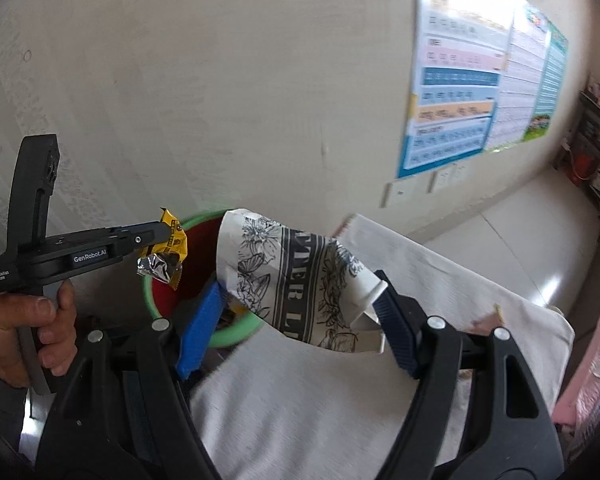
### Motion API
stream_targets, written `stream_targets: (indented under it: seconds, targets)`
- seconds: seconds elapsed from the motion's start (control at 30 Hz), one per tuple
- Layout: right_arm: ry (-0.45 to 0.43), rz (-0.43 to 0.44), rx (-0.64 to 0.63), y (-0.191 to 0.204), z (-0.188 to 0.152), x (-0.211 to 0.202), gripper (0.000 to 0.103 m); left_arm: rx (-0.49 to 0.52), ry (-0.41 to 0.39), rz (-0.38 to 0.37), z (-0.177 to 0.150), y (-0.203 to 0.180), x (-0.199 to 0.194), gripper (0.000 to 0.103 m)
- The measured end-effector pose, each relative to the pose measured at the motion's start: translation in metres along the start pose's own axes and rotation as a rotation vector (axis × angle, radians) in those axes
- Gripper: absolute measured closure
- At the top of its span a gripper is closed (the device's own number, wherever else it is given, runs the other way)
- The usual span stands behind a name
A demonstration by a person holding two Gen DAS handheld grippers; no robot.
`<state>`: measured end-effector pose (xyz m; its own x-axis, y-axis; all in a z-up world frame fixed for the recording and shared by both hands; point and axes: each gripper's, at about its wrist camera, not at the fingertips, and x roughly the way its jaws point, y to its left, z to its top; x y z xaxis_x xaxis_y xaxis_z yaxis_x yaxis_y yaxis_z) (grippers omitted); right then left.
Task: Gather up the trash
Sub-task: 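Carry both wrappers over the red bucket and open both tools to drop them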
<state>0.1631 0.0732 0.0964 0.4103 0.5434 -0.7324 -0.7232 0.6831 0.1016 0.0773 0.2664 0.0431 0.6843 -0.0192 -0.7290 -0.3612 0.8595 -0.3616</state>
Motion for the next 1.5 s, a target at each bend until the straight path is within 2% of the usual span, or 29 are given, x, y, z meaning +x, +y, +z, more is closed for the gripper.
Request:
stream_targets:
  seconds: [0.2, 0.5, 0.93, 1.1, 1.17, 1.2, 1.23, 1.3, 1.5]
  targets:
    - [0.018, 0.048, -0.05, 0.037, 0.012, 0.03, 0.031, -0.008, 0.001, 0.06, 0.004, 0.03, -0.005, 0.092]
    - [0.044, 0.082, -0.054, 0.062, 0.027, 0.075, 0.031, -0.039, 0.018, 0.07, 0.007, 0.073, -0.008, 0.092]
    - [0.137, 0.125, -0.023, 0.075, 0.022, 0.13, 0.031, -0.032, 0.068, 0.065, 0.003, 0.091, 0.022, 0.092]
    - [0.178, 0.142, -0.038, 0.082, 0.015, 0.146, 0.031, -0.061, 0.058, 0.063, 0.006, 0.096, 0.027, 0.091]
    - [0.19, 0.139, -0.05, 0.085, 0.013, 0.15, 0.03, -0.082, 0.046, 0.056, 0.007, 0.1, 0.027, 0.087]
    - [0.192, 0.136, -0.06, 0.088, 0.013, 0.151, 0.029, -0.088, 0.04, 0.058, 0.007, 0.101, 0.027, 0.076]
    - [0.191, 0.133, -0.069, 0.09, 0.012, 0.151, 0.027, -0.099, 0.029, 0.06, 0.008, 0.102, 0.025, 0.058]
    - [0.195, 0.135, -0.078, 0.093, 0.012, 0.151, 0.019, -0.121, 0.002, 0.051, 0.009, 0.104, 0.021, 0.036]
    - [0.196, 0.127, -0.075, 0.093, 0.009, 0.144, 0.015, -0.114, -0.022, 0.042, 0.009, 0.1, 0.01, 0.022]
